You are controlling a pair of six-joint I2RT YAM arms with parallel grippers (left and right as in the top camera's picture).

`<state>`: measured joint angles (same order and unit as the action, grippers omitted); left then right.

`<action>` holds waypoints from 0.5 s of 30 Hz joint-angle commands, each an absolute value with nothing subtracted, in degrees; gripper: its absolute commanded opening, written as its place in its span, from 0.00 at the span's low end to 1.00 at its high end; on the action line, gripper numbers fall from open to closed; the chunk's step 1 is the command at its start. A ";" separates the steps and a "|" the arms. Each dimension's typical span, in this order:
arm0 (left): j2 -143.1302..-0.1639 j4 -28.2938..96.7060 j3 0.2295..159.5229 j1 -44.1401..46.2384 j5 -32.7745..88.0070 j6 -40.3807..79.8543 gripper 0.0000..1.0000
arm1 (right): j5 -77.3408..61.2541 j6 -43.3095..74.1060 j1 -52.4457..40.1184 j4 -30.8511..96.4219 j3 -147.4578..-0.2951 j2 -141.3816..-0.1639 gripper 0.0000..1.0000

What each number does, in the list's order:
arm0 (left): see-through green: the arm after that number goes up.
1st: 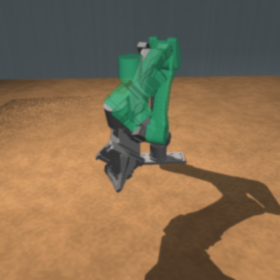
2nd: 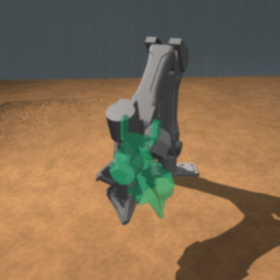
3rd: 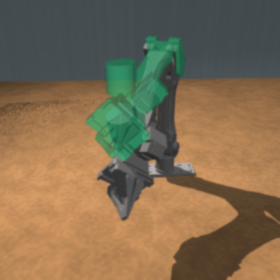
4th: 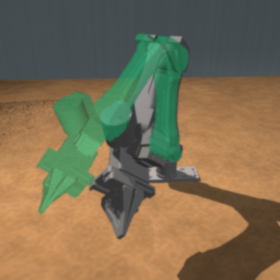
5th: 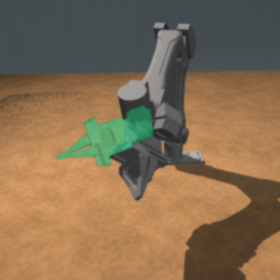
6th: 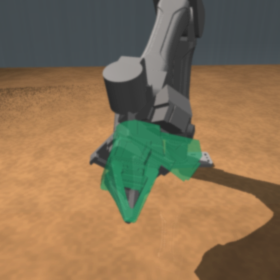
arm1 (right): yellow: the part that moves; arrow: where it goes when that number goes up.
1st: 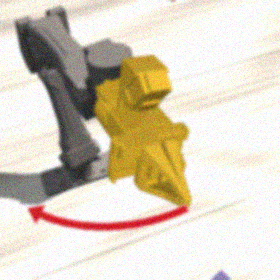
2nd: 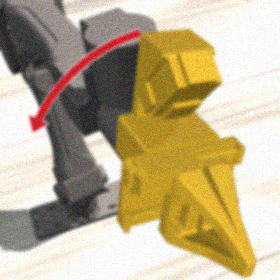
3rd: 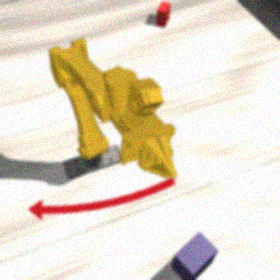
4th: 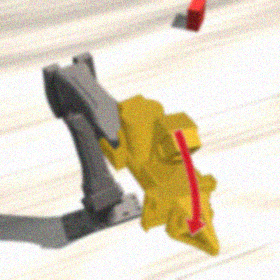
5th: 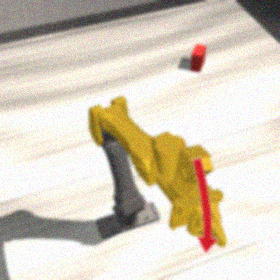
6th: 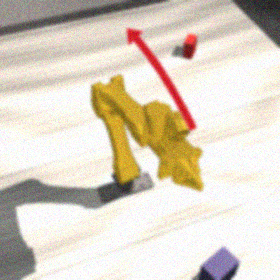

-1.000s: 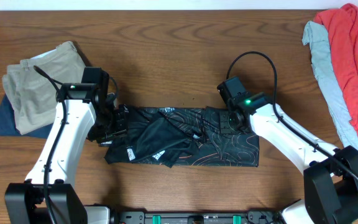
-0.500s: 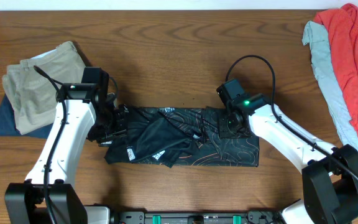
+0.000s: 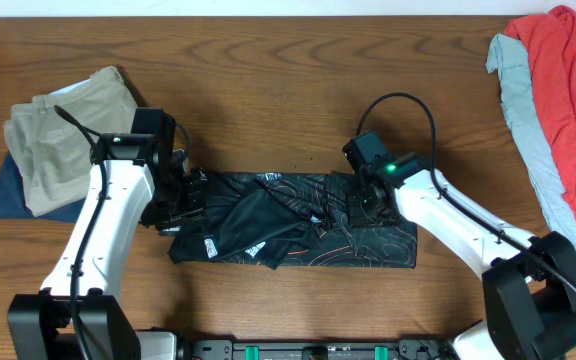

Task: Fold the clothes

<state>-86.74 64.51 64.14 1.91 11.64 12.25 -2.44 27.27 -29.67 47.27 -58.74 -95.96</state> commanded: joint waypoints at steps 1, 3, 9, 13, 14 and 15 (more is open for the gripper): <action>-86.11 64.82 63.92 1.74 11.53 12.99 0.38 | -2.79 28.29 -30.39 46.98 -58.26 -96.68 0.41; -86.11 64.82 63.92 1.74 11.53 12.97 0.39 | -2.52 28.29 -30.39 46.98 -58.26 -96.97 0.41; -86.11 64.82 63.92 1.74 11.53 12.97 0.39 | -1.76 28.75 -30.39 46.81 -58.26 -99.00 0.40; -86.11 64.82 63.92 1.74 11.53 12.97 0.39 | -1.98 28.75 -30.39 46.70 -58.26 -99.79 0.17; -86.11 64.82 63.92 1.74 11.53 12.97 0.39 | -1.98 28.75 -30.39 46.68 -58.26 -99.79 0.07; -86.11 64.82 63.92 1.74 11.53 12.97 0.38 | -2.00 28.75 -30.39 46.59 -58.26 -99.77 0.01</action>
<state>-86.74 64.51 64.14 1.91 11.64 12.23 -2.57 28.08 -29.93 46.74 -58.70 -99.29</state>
